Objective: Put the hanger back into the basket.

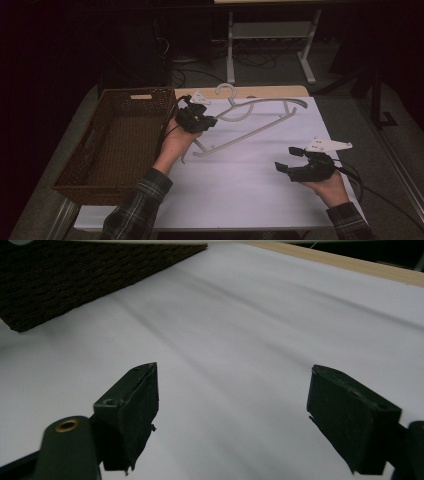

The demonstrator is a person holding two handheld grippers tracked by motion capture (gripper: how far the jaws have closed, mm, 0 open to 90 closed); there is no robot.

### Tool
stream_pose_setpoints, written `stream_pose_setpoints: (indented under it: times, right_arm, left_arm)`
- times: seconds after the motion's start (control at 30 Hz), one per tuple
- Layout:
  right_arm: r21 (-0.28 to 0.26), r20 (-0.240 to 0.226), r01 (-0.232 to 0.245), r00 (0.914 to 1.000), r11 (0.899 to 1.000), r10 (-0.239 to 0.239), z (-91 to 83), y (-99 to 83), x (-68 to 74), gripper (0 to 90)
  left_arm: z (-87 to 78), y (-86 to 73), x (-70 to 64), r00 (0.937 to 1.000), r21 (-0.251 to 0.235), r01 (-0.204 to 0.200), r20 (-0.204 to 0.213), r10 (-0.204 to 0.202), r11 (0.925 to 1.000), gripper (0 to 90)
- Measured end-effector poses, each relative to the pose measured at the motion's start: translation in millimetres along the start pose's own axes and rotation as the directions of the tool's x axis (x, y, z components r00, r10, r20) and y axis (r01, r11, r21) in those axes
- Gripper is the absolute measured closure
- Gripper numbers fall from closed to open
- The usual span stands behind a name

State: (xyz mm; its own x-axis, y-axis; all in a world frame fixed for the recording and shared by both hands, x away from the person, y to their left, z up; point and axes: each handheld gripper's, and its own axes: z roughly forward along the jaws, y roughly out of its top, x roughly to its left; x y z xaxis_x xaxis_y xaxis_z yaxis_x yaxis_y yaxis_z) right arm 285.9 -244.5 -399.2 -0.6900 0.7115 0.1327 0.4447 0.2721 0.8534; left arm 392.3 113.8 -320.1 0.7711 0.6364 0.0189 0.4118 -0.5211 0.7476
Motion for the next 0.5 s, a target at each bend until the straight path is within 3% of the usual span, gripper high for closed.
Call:
stream_pose_setpoints:
  times: [0.2,0.3,0.5]
  right_arm:
    - [0.005,-0.002,0.007,1.0000,1.000,-0.007,-5.7,-7.7,2.3,17.2]
    - [0.017,0.003,0.011,0.9999,1.000,-0.011,-6.5,-10.3,1.2,17.0]
    - [0.010,0.013,0.005,0.9999,1.000,-0.005,-7.4,-11.3,-1.8,17.0]
  left_arm:
    - [-18.9,0.8,2.6,1.0000,0.012,0.007,-0.004,-0.007,0.9999,83.0]
    - [-28.7,2.9,5.0,0.9998,0.029,-0.010,-0.019,0.010,0.9995,83.0]
    - [-51.3,-1.3,21.2,0.9991,0.010,0.022,-0.036,-0.021,0.9997,83.0]
